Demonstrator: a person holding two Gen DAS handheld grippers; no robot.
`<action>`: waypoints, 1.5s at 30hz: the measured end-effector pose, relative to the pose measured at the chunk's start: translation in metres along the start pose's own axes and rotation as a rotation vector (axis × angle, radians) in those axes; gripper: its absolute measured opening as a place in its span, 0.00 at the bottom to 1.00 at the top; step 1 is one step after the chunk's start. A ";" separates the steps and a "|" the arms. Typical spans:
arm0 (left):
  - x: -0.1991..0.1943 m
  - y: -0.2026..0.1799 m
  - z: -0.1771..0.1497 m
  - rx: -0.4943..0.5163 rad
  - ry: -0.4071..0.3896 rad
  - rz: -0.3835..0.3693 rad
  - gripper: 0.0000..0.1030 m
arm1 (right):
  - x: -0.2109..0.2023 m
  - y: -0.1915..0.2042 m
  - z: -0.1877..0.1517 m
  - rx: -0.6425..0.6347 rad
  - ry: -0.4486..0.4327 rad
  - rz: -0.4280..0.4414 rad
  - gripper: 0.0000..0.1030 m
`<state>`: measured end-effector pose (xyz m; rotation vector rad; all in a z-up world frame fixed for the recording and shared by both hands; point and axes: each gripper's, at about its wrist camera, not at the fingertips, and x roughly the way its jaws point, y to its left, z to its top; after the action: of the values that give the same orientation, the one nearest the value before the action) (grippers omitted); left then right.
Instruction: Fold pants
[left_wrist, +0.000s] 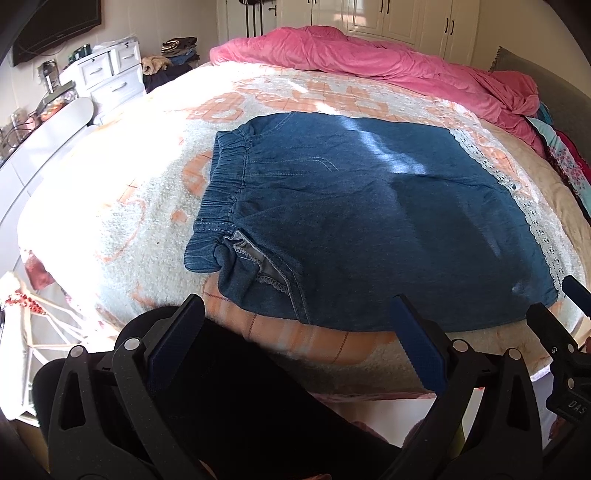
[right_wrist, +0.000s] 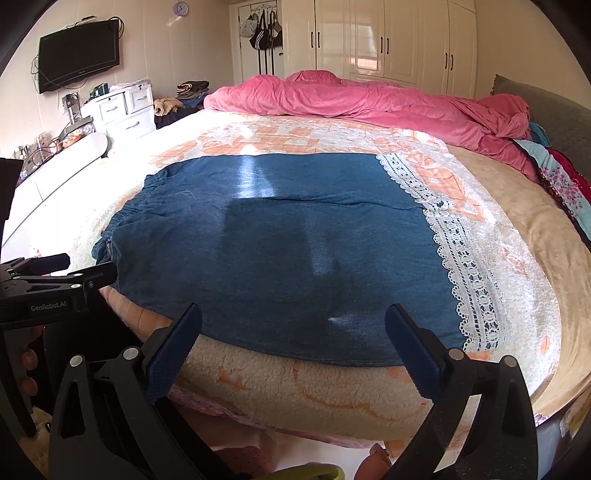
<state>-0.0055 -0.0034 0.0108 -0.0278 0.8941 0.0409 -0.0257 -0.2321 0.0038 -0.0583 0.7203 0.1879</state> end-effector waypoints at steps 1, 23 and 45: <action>0.000 0.000 0.000 0.001 -0.001 -0.002 0.91 | 0.000 0.000 0.000 0.001 0.000 0.001 0.96; 0.000 0.000 0.000 0.000 -0.003 0.004 0.91 | 0.002 0.002 0.001 -0.006 -0.006 0.003 0.96; 0.039 0.033 0.044 -0.041 0.043 0.006 0.91 | 0.061 0.008 0.064 -0.039 0.057 0.082 0.96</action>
<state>0.0516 0.0326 0.0071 -0.0644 0.9363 0.0643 0.0594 -0.2076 0.0114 -0.0713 0.7769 0.2795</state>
